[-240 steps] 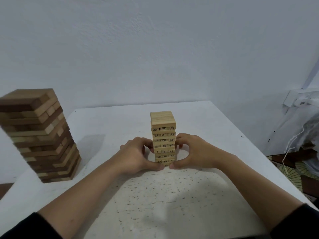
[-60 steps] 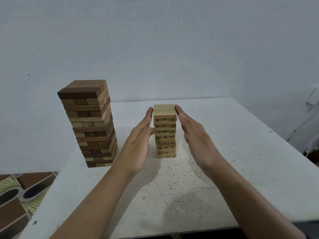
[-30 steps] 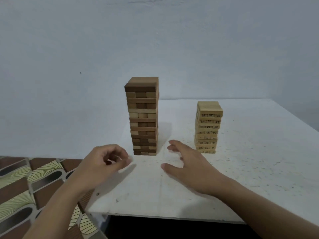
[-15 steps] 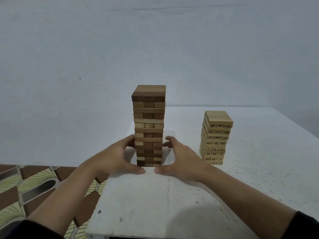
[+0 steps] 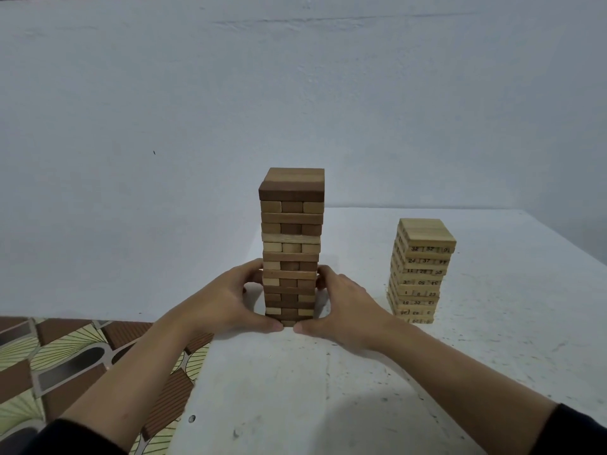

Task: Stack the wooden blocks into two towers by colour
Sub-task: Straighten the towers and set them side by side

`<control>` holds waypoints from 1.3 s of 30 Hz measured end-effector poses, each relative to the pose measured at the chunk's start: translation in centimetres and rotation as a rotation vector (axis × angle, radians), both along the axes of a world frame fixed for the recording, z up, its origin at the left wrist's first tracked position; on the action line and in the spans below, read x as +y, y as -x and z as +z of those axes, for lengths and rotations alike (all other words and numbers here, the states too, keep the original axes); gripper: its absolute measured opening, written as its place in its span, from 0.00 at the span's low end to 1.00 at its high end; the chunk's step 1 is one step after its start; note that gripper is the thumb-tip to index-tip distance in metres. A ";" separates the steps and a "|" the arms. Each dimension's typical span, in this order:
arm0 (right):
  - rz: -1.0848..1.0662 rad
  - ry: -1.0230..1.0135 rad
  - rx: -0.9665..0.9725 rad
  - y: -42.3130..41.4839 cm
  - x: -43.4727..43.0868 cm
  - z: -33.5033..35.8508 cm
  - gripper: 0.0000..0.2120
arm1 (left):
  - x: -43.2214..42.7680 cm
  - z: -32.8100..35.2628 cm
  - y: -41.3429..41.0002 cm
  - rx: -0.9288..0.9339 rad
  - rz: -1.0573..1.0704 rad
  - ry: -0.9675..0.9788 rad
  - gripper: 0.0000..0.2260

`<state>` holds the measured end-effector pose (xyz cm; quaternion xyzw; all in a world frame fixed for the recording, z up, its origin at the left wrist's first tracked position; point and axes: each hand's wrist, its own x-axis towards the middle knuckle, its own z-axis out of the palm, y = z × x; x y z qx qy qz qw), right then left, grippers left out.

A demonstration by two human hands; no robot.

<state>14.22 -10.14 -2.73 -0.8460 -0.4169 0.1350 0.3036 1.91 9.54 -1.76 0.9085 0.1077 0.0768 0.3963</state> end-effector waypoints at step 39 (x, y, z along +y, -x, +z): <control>0.035 -0.030 0.081 -0.8 -3.2 1.6 0.34 | -3.1 -0.5 -2.9 -0.039 -0.038 0.006 0.30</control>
